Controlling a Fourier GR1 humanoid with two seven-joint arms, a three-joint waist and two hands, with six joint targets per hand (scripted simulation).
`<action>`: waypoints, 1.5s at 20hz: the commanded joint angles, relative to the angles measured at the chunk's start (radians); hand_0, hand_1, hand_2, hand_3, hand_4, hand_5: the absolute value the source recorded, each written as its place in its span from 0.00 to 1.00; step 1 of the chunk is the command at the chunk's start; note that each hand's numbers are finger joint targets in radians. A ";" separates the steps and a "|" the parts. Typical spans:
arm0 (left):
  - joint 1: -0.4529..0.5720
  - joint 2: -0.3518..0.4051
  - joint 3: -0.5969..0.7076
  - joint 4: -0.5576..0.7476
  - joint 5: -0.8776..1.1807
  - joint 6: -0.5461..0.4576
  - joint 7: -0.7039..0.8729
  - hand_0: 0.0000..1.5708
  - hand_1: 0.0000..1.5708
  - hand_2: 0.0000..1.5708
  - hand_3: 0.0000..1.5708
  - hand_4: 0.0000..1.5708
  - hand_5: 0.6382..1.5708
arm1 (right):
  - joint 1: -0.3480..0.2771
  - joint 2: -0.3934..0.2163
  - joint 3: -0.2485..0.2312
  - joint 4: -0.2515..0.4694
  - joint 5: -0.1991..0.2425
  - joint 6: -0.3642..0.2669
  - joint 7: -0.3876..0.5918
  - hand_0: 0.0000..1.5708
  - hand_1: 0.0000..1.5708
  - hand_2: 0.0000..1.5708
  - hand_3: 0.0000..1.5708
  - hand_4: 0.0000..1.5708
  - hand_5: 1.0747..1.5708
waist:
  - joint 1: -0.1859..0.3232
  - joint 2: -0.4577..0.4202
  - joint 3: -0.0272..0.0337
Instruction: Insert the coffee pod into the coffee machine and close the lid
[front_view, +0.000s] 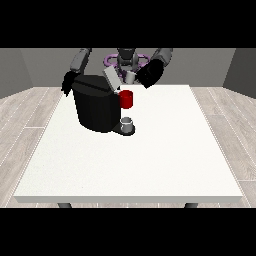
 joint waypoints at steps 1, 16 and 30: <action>-0.057 0.121 0.077 0.062 0.023 -0.013 -0.036 0.93 0.93 0.93 0.87 0.42 1.00 | -0.013 -0.011 0.023 -0.065 -0.015 0.055 0.007 0.00 0.00 0.00 0.00 0.09 1.00 | -0.067 0.073 -0.0006; -0.194 0.098 0.111 0.106 0.057 0.054 0.018 0.94 0.94 0.95 0.88 0.40 1.00 | -0.089 -0.034 0.036 0.017 0.005 0.118 -0.063 0.00 0.00 0.00 0.00 0.18 1.00 | -0.070 0.162 0.0000; -0.265 0.213 0.122 0.163 0.022 0.062 -0.029 0.89 0.89 0.92 0.87 0.38 1.00 | -0.210 -0.027 0.034 0.011 0.008 0.079 0.026 0.00 0.00 0.00 0.00 0.17 1.00 | -0.115 0.248 -0.0005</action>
